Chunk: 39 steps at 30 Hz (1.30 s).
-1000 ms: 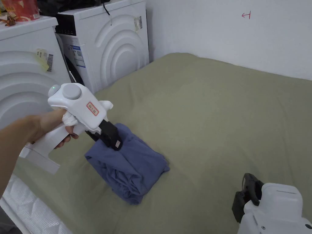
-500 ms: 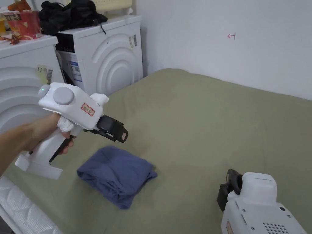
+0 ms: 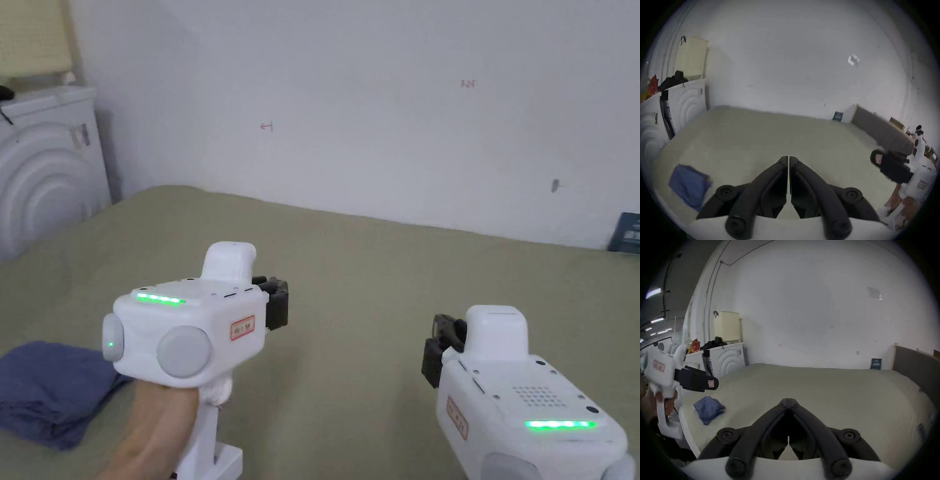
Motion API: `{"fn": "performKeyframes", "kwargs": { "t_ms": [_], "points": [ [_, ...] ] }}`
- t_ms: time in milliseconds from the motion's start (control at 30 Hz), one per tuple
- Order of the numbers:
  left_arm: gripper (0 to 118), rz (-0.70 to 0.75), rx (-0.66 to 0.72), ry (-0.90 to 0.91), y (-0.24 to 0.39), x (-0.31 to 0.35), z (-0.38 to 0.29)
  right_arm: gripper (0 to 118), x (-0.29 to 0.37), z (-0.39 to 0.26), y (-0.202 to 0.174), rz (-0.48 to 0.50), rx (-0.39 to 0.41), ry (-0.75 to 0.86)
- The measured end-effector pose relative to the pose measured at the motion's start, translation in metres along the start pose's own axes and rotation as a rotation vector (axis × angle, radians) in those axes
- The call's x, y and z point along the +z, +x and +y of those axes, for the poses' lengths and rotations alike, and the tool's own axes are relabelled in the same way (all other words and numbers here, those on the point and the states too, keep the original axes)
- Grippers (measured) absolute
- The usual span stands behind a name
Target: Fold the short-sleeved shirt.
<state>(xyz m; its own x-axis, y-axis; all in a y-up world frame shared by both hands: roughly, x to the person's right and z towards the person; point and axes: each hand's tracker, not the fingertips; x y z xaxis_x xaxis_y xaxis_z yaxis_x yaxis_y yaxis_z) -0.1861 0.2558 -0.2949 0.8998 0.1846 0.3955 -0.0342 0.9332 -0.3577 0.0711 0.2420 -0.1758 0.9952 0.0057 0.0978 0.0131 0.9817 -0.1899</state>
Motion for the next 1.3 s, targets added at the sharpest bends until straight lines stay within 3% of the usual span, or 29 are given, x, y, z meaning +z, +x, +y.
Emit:
{"fn": "performKeyframes", "kwargs": {
  "t_ms": [200,400,1000,1133,1167,1200,1233,1267,1300],
  "points": [
    [5,0.091,-0.081,0.062,0.11,0.004,-0.02,0,0.039,0.007,0.065,-0.13,0.068,0.019],
    [5,0.176,-0.193,0.124,0.146,0.01,-0.029,0,0.055,0.011,0.094,-0.186,0.047,0.047],
    [5,0.219,-0.22,0.15,0.136,0.024,-0.018,0,0.052,0.015,0.085,-0.207,0.011,0.107],
    [11,0.22,-0.214,0.145,0.133,0.022,-0.017,0,0.048,0.016,0.086,-0.213,0.002,0.109],
    [18,0.22,-0.218,0.143,0.133,0.02,-0.017,4,0.047,0.017,0.087,-0.206,0.004,0.106],
    [41,0.222,-0.225,0.143,0.133,0.018,-0.017,20,0.046,0.017,0.087,-0.21,0.005,0.107],
    [95,0.232,-0.226,0.129,0.132,0.016,-0.016,69,0.045,0.019,0.088,-0.217,0.002,0.106],
    [118,0.235,-0.223,0.101,0.131,0.012,-0.016,113,0.042,0.021,0.09,-0.22,-0.01,0.099],
    [117,0.238,-0.211,0.123,0.13,0.015,-0.019,116,0.04,0.022,0.093,-0.2,-0.031,0.078]
  ]
}}
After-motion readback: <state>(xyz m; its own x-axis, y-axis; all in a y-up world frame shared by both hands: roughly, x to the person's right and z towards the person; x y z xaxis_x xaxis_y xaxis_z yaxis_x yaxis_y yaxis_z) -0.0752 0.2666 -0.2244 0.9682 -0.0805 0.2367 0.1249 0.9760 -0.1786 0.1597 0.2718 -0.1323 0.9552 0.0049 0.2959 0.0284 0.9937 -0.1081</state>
